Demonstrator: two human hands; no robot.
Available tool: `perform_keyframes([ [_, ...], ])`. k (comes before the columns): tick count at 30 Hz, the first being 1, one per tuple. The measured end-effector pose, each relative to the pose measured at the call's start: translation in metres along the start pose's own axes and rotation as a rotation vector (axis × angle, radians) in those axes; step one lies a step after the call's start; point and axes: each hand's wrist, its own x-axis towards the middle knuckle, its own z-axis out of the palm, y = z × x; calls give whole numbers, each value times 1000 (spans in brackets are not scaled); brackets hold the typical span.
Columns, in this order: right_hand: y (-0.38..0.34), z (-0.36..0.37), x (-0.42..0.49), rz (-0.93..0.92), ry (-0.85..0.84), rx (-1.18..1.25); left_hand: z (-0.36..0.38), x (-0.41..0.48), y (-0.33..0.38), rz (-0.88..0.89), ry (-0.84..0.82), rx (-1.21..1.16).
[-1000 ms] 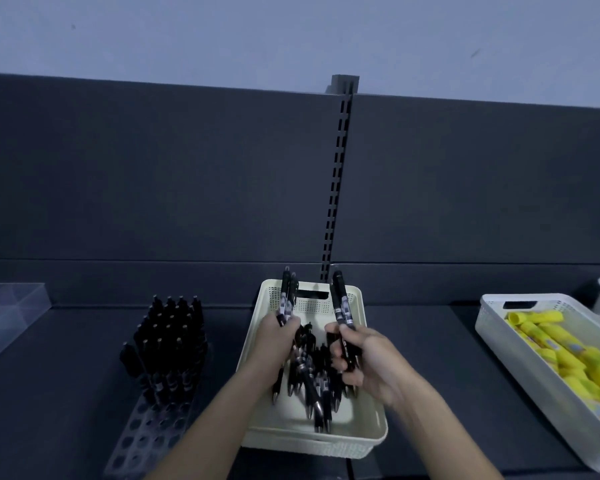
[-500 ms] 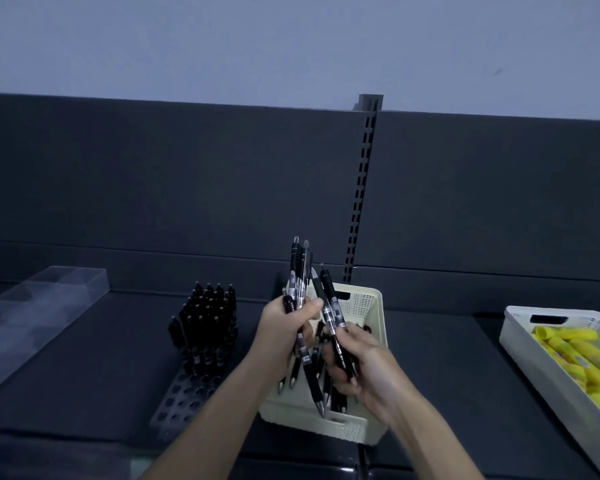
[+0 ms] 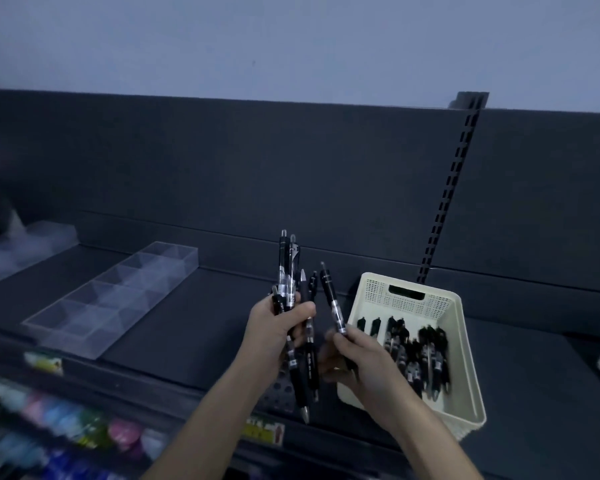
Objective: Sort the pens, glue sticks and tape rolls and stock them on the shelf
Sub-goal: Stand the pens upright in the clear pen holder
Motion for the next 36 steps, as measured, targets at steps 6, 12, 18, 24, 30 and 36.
perform_keyframes([
  [6, 18, 47, 28, 38, 96, 150, -78, 9, 5, -18, 42, 9],
  [12, 35, 90, 43, -21, 258, 140, -143, 25, -1, -114, -33, 39],
  [18, 39, 103, 45, -62, 440, -53, -162, 35, -5, -184, -136, 65],
  [24, 41, 93, 55, -108, 597, -440, -166, 35, -7, -204, -184, 82],
  [30, 48, 91, 75, -143, 653, -775, -165, 38, -11, -211, -183, 97],
  [36, 70, 93, 90, -158, 606, -1034, -167, 38, -16, -200, -155, 80],
])
